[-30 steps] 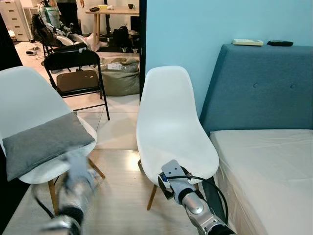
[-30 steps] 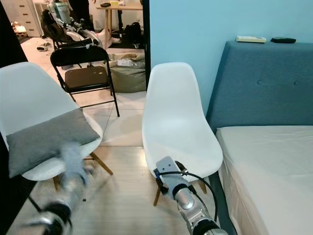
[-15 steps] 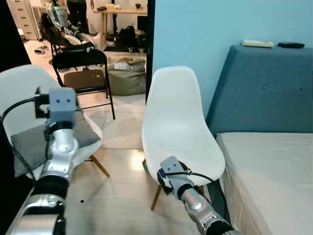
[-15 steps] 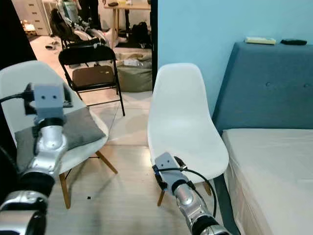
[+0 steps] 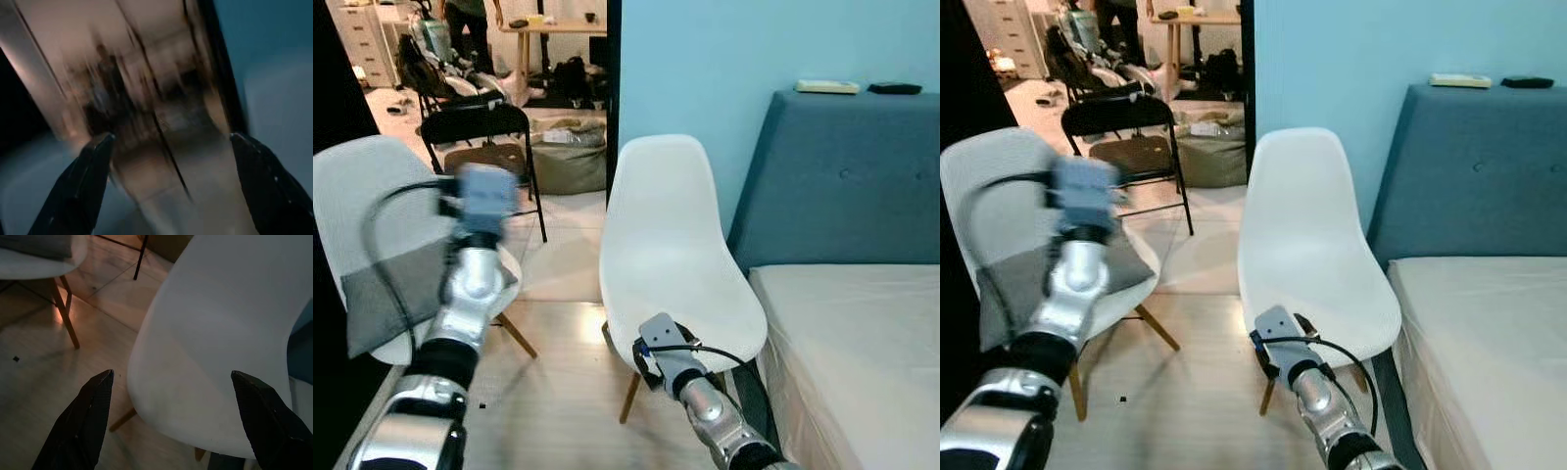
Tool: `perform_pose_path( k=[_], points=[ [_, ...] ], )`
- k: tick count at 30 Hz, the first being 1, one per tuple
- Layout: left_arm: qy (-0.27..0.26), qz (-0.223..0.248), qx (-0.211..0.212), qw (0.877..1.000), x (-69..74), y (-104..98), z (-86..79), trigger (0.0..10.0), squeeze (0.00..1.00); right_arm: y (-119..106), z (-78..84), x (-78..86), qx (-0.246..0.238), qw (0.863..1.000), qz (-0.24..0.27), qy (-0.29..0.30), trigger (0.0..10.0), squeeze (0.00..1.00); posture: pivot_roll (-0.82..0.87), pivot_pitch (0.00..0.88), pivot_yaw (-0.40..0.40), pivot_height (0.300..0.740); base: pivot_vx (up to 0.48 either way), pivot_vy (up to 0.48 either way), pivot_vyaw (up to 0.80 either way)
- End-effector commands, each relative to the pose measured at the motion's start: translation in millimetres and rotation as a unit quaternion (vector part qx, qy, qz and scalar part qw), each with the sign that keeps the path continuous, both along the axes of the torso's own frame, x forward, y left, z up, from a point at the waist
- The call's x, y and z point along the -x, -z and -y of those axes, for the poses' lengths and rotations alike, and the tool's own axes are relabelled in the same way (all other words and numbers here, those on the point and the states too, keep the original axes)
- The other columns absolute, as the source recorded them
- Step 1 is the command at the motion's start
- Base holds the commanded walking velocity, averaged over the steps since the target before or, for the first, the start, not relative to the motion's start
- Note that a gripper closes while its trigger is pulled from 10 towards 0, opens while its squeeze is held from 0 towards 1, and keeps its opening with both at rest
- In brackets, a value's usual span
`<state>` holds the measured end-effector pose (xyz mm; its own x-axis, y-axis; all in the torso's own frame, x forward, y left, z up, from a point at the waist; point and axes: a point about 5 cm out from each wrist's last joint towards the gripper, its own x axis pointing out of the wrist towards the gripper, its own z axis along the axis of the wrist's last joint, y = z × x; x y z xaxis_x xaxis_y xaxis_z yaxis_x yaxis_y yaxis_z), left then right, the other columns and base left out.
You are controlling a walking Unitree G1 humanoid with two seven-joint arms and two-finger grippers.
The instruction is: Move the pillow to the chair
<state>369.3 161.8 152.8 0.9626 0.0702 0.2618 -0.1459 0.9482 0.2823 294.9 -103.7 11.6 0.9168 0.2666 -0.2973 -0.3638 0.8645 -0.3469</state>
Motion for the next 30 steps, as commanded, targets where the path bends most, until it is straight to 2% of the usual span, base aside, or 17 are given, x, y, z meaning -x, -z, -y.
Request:
perform_pose_path(
  k=[1, 2, 3, 6, 7, 8, 9, 10, 11, 14, 15, 16, 17, 21, 23, 28, 30],
  points=[
    [-0.066, -0.291, 0.110, 0.948, 40.9, 113.9, -12.0, 10.0, 0.00, -0.5, -0.4, -0.5, -0.003, 1.000, 0.001, 0.009, 10.0, 0.00, 0.06, 0.000, 0.023, 0.740, 0.000, 0.000, 0.00],
    [-0.078, -0.316, 0.131, 0.936, 51.3, 127.8, -11.2, 10.0, 0.00, -0.6, 0.0, -0.5, -0.005, 1.000, 0.001, 0.013, 10.0, 0.00, 0.06, 0.000, 0.024, 0.740, 0.000, 0.000, 0.00],
    [-0.078, -0.316, 0.131, 0.936, 51.3, 127.8, -11.2, 10.0, 0.00, -0.6, 0.0, -0.5, -0.005, 1.000, 0.001, 0.013, 10.0, 0.00, 0.06, 0.000, 0.024, 0.740, 0.000, 0.000, 0.00],
    [-0.126, -0.213, 0.120, 0.962, 43.4, 103.3, -24.0, 10.0, 0.00, 0.3, 3.0, 0.2, -0.005, 1.000, -0.001, 0.018, 10.0, 0.00, 0.05, 0.000, 0.029, 0.740, 0.000, 0.000, 0.00],
    [-0.119, -0.114, 0.121, 0.979, 29.8, 69.4, -29.1, 10.0, 0.00, 0.3, 3.7, 0.1, -0.005, 1.000, 0.000, 0.017, 10.0, 0.00, 0.05, 0.000, 0.028, 0.740, 0.000, 0.000, 0.00],
    [-0.110, -0.047, 0.124, 0.985, 22.9, 45.6, -31.7, 10.0, 0.00, 0.1, 4.1, 0.0, -0.005, 1.000, 0.000, 0.017, 10.0, 0.00, 0.05, 0.000, 0.028, 0.740, 0.000, 0.000, 0.00],
    [-0.110, -0.047, 0.124, 0.985, 22.9, 45.6, -31.7, 10.0, 0.00, 0.1, 4.1, 0.0, -0.005, 1.000, 0.000, 0.017, 10.0, 0.00, 0.05, 0.000, 0.028, 0.740, 0.000, 0.000, 0.00],
    [-0.078, 0.126, 0.090, 0.985, 13.9, -18.9, -34.1, 10.0, 0.00, 0.0, 4.8, -0.2, -0.004, 1.000, 0.000, 0.017, 10.0, 0.00, 0.05, 0.000, 0.026, 0.740, 0.000, 0.000, 0.00],
    [-0.078, 0.126, 0.090, 0.985, 13.9, -18.9, -34.1, 10.0, 0.00, 0.0, 4.8, -0.2, -0.004, 1.000, 0.000, 0.017, 10.0, 0.00, 0.05, 0.000, 0.026, 0.740, 0.000, 0.000, 0.00],
    [-0.021, 0.299, -0.049, 0.953, 17.4, -94.9, -21.8, 10.0, 0.00, -0.5, 4.5, -0.8, -0.003, 1.000, 0.000, 0.016, 10.0, 0.00, 0.05, 0.000, 0.031, 0.740, 0.000, 0.000, 0.00],
    [-0.021, 0.299, -0.049, 0.953, 17.4, -94.9, -21.8, 10.0, 0.00, -0.5, 4.5, -0.8, -0.003, 1.000, 0.000, 0.016, 10.0, 0.00, 0.05, 0.000, 0.031, 0.740, 0.000, 0.000, 0.00],
    [-0.033, 0.334, -0.101, 0.937, 21.0, -110.0, -20.4, 10.0, 0.00, -0.5, 4.2, -0.8, -0.004, 1.000, 0.001, 0.017, 10.0, 0.00, 0.05, 0.000, 0.035, 0.740, 0.000, 0.000, 0.00],
    [-0.044, 0.345, -0.107, 0.932, 22.7, -114.4, -22.0, 10.0, 0.00, -0.7, 4.3, -0.9, -0.005, 1.000, 0.001, 0.019, 10.0, 0.00, 0.05, 0.000, 0.038, 0.740, 0.000, 0.000, 0.00],
    [-0.091, 0.340, -0.077, 0.933, 22.3, -112.8, -34.1, 10.0, 0.00, -1.0, 4.7, -1.1, -0.006, 1.000, 0.003, 0.022, 10.0, 0.00, 0.05, 0.000, 0.037, 0.740, 0.000, 0.000, 0.00],
    [-0.094, 0.343, -0.087, 0.931, 22.7, -111.8, -34.7, 10.0, 0.00, -1.1, 4.6, -1.1, -0.007, 1.000, 0.003, 0.022, 10.0, 0.00, 0.05, 0.000, 0.037, 0.740, 0.000, 0.000, 0.00],
    [-0.066, 0.365, -0.162, 0.914, 24.7, -113.8, -23.6, 10.0, 0.00, -2.3, 3.5, -2.1, -0.006, 1.000, 0.005, 0.016, 10.0, 0.00, 0.05, 0.000, 0.028, 0.740, 0.000, 0.000, 0.00],
    [-0.031, 0.373, -0.217, 0.901, 25.0, -113.1, -11.0, 10.0, 0.00, -2.4, 2.9, -2.3, -0.005, 1.000, 0.004, 0.015, 10.0, 0.00, 0.05, 0.000, 0.025, 0.740, 0.000, 0.000, 0.00]
  ],
)
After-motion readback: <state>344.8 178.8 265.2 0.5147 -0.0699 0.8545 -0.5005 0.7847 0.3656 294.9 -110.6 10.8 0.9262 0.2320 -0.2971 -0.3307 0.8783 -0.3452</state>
